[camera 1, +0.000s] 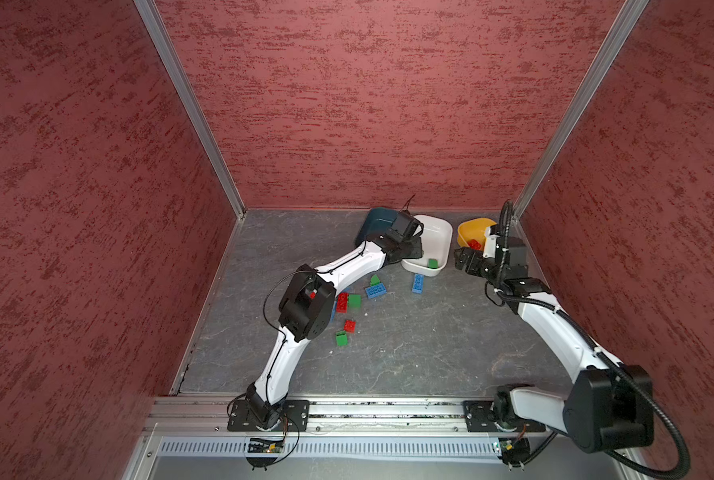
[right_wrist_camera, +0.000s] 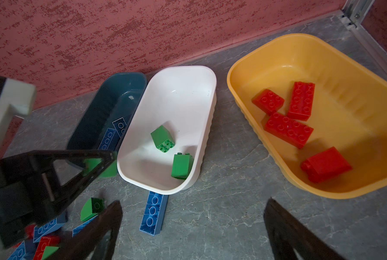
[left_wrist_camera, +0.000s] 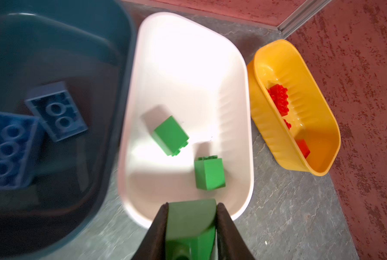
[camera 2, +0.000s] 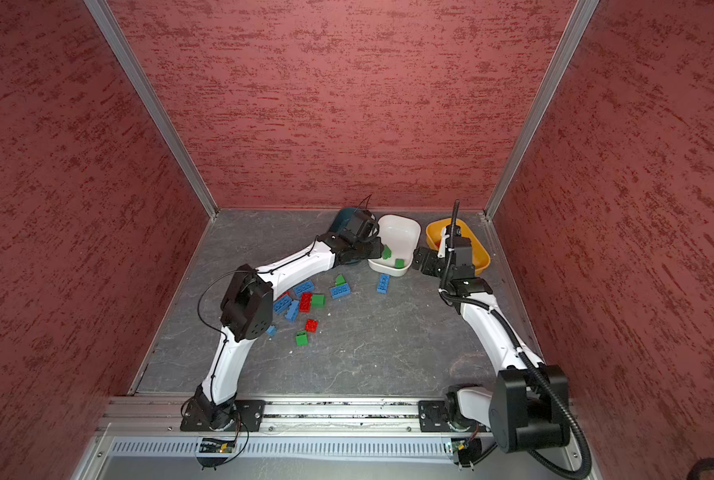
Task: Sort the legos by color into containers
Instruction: 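Drop the green brick into the white bin with the left gripper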
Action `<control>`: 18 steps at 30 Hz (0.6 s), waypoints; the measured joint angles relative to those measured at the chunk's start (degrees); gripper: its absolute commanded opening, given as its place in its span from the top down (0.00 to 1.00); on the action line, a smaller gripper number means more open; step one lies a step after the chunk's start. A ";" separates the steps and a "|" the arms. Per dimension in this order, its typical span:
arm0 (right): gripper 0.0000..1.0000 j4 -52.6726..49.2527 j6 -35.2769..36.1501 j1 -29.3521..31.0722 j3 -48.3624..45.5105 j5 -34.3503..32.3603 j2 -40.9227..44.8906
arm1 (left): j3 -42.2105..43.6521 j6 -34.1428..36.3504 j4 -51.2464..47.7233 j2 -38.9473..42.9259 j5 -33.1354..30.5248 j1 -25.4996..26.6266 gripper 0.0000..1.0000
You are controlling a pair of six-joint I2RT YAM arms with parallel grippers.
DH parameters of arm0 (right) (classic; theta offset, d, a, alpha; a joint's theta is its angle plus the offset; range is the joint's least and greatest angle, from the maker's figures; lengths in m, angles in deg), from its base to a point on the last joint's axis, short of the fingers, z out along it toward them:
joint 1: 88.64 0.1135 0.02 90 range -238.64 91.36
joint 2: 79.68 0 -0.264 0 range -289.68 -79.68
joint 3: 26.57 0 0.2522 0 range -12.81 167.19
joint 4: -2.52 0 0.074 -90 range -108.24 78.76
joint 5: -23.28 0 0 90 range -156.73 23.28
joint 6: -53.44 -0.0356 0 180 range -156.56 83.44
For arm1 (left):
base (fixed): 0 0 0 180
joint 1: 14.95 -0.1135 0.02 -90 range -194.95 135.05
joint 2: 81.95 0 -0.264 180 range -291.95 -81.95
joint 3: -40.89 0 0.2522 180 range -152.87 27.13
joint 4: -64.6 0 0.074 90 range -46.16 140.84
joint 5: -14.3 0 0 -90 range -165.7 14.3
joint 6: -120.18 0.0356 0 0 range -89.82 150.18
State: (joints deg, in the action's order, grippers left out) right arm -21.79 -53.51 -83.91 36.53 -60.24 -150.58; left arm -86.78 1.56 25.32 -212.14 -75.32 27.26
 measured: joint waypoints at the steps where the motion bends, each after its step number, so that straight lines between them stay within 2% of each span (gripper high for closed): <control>1: 0.01 0.00 -0.07 0.02 -0.22 0.00 0.26 | -2.62 0.26 -0.52 -1.97 0.83 0.15 0.69; 3: 0.01 -0.02 -0.17 0.02 -0.79 0.09 0.74 | -8.24 1.16 -1.88 -5.95 3.17 0.33 0.55; 6: 0.01 0.00 -0.44 0.07 -1.22 0.68 0.87 | -16.79 2.58 -5.60 -11.06 5.42 0.63 0.41; 9: 0.01 0.02 -0.85 0.26 -1.68 1.53 0.87 | -19.56 3.54 -8.39 -12.22 6.45 0.72 0.28; 12: 0.01 0.17 -1.31 0.83 -1.75 2.49 0.79 | -17.84 4.39 -9.14 -11.02 7.19 0.72 0.18; 15: 0.01 0.98 -1.95 1.70 -1.84 3.63 0.37 | -10.62 5.40 -8.74 -6.64 7.19 0.68 0.03; 18: 0.01 2.91 -2.69 2.99 -2.60 5.20 -0.09 | -2.71 5.46 -7.28 -0.81 6.47 0.63 0.01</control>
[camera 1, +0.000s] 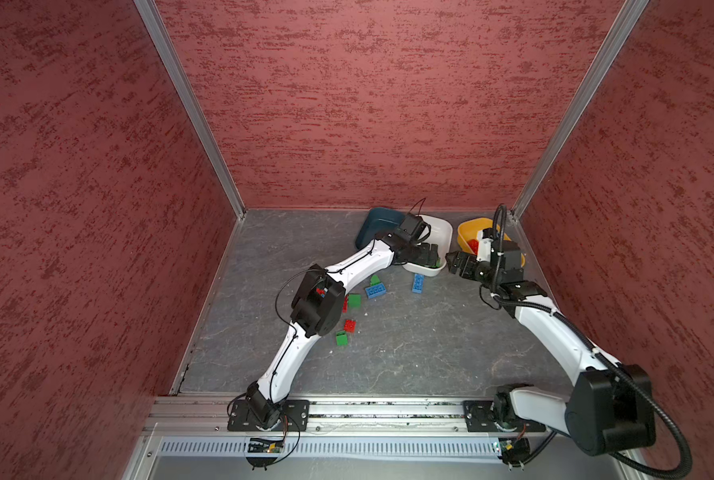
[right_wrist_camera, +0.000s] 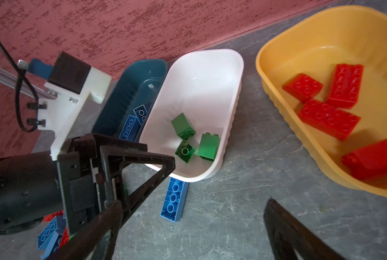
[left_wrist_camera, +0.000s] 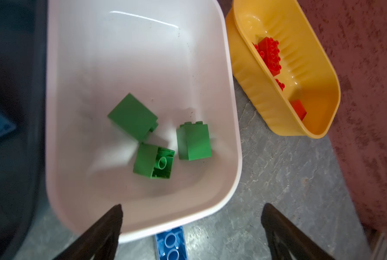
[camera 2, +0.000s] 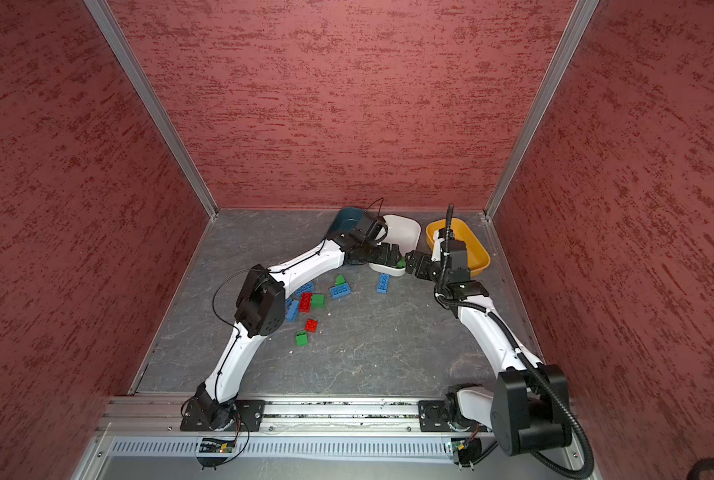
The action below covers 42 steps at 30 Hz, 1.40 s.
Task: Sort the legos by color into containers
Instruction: 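Drop the green brick into the white bin with the left gripper, then grasp a green curved brick from the pile with the right gripper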
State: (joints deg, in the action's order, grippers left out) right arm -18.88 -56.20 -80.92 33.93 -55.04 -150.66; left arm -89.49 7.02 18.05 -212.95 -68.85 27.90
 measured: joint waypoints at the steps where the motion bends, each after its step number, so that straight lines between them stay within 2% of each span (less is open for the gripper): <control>1: 0.01 0.81 -0.31 0.66 -0.37 0.50 -0.26 | 2.67 0.00 0.76 2.14 -0.59 -0.09 0.01; 8: 0.01 4.04 -1.62 7.78 -0.94 2.03 -4.37 | 20.31 -1.60 7.06 18.43 -6.71 -1.29 0.01; 14: 0.03 5.33 -1.33 17.22 1.25 0.98 -11.23 | 36.30 -6.25 10.84 29.92 -15.08 -4.20 0.01; 20: 0.05 5.49 -1.40 27.08 11.02 -3.61 -24.79 | 45.44 -11.10 10.08 35.28 -22.01 -8.07 0.01; 25: 0.16 3.08 0.39 32.50 21.22 -7.67 -35.87 | 50.82 -14.21 9.14 39.10 -25.07 -10.56 0.01; 32: 0.22 -2.58 4.76 34.38 31.78 -14.58 -45.64 | 55.54 -17.20 8.33 43.01 -27.17 -12.85 0.01; 38: 0.25 -6.27 6.84 34.27 34.23 -16.39 -47.84 | 57.77 -18.43 7.72 44.11 -27.98 -14.32 0.00; 42: 0.32 -8.11 7.34 34.23 34.45 -16.70 -48.76 | 58.29 -18.67 6.99 44.11 -28.00 -14.58 0.01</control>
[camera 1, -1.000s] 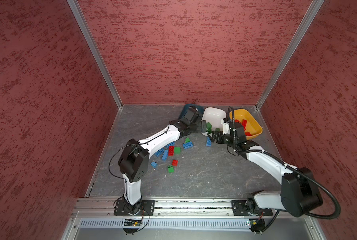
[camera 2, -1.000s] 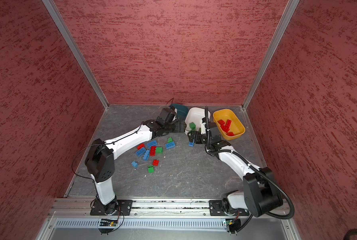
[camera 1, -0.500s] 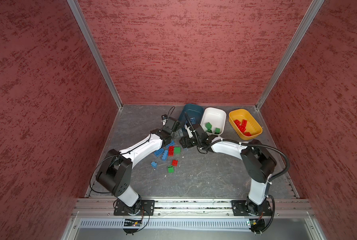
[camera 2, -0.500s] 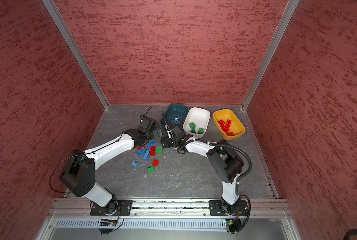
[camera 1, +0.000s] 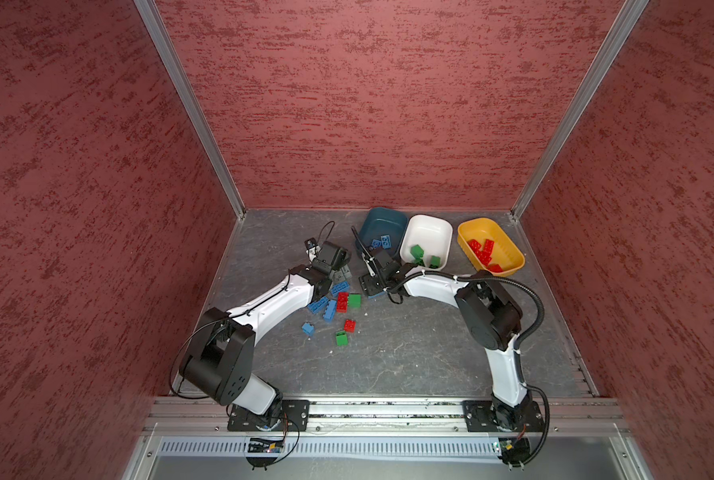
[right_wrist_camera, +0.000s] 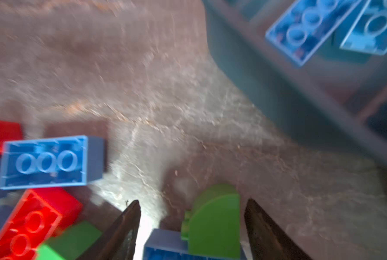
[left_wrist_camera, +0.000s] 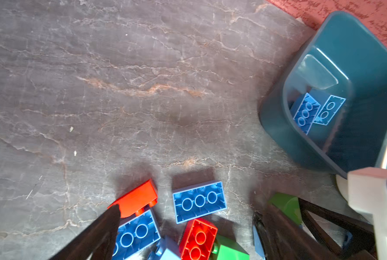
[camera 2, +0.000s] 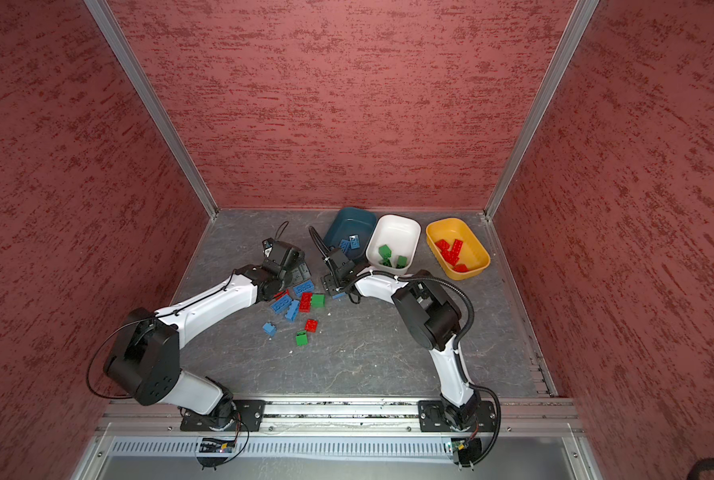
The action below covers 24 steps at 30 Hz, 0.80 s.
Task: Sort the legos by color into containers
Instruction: 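Grasp a green curved brick from the pile with the right gripper, then carry the green brick into the white bin while the left reaches a blue brick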
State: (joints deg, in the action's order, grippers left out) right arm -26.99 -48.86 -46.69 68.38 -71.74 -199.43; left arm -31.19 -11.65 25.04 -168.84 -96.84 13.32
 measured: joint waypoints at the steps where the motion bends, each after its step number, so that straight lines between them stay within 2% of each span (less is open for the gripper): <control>1: 0.34 -0.31 0.15 0.00 0.00 -0.04 -0.13 | 0.04 -0.02 -0.11 0.00 0.00 -0.02 0.01; 9: 0.54 -1.38 0.55 0.00 3.82 -0.37 -3.08 | 0.04 -0.15 -0.26 0.00 0.02 0.13 0.01; 14: 0.63 -1.88 0.81 -0.02 3.08 -0.72 -3.15 | 0.04 0.17 -0.31 -0.35 0.00 1.07 0.01; 18: 0.66 -0.74 0.85 -0.07 -2.23 -0.70 0.81 | -0.11 0.52 -0.31 -1.33 -0.02 1.77 0.01; 24: 0.71 4.72 0.85 -0.83 -13.27 -0.07 12.55 | -0.66 2.49 -0.09 -2.29 -0.35 3.96 0.01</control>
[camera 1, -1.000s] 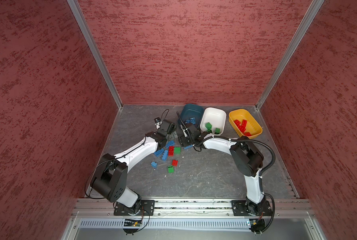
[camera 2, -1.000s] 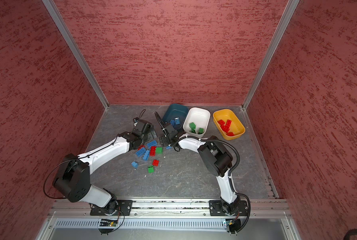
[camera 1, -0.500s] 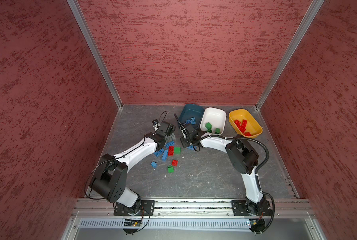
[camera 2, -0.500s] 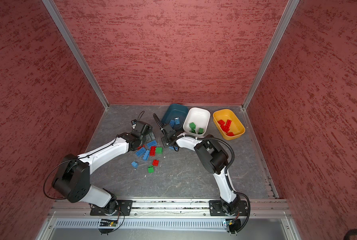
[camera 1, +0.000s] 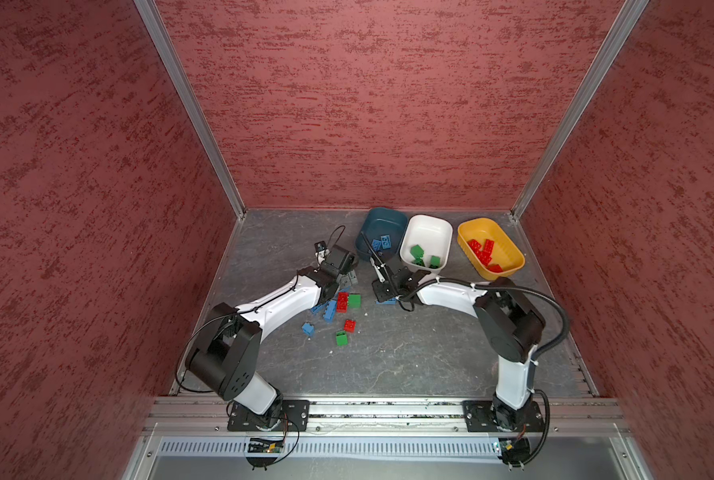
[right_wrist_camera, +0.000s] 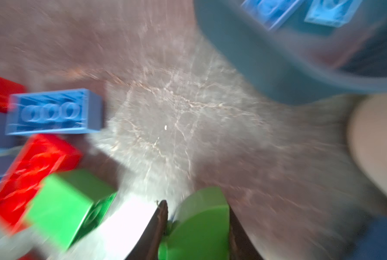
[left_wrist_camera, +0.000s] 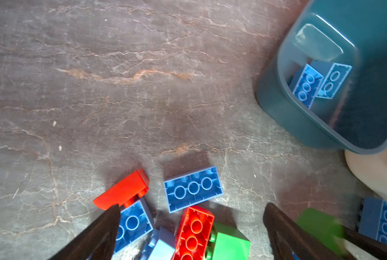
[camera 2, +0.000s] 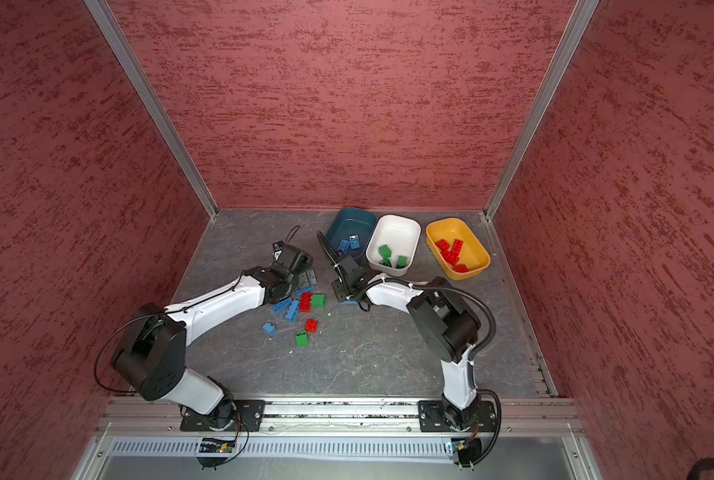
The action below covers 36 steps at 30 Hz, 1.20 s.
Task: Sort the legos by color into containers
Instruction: 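Carry the green brick into the white bin while the left reaches a blue brick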
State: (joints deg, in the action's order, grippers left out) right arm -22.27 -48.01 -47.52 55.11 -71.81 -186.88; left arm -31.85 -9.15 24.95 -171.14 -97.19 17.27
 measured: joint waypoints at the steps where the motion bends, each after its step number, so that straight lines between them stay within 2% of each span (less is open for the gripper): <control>1: 0.71 1.40 -0.04 -0.37 -1.73 0.07 2.43 | -0.31 0.57 0.20 -0.22 0.02 0.46 0.01; 8: 0.71 8.79 -1.66 -6.91 -9.25 0.98 13.92 | -2.60 5.33 2.62 -2.67 1.51 2.80 0.00; 14: 0.71 9.33 -3.37 -16.20 -10.40 3.15 14.64 | -6.01 12.52 3.91 -5.62 5.51 5.03 0.01; 18: 0.70 7.56 -2.75 -20.76 -8.57 3.78 11.87 | -6.97 20.06 5.40 -7.15 10.60 6.71 0.01; 23: 0.70 3.85 -0.35 -23.15 -0.04 2.75 3.74 | -8.31 29.97 4.68 -9.62 15.28 9.31 0.01; 34: 0.65 -2.75 3.19 -24.22 19.21 -0.83 -9.07 | -13.84 43.89 -0.28 -15.50 18.03 11.15 0.01; 36: 0.58 -3.67 3.45 -24.22 20.98 -1.09 -9.77 | -14.64 45.51 -1.03 -16.46 18.10 11.15 0.01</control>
State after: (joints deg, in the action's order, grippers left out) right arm -25.94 -44.55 -71.74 76.10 -72.90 -196.65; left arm -46.49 36.35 23.93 -187.60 -79.10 28.42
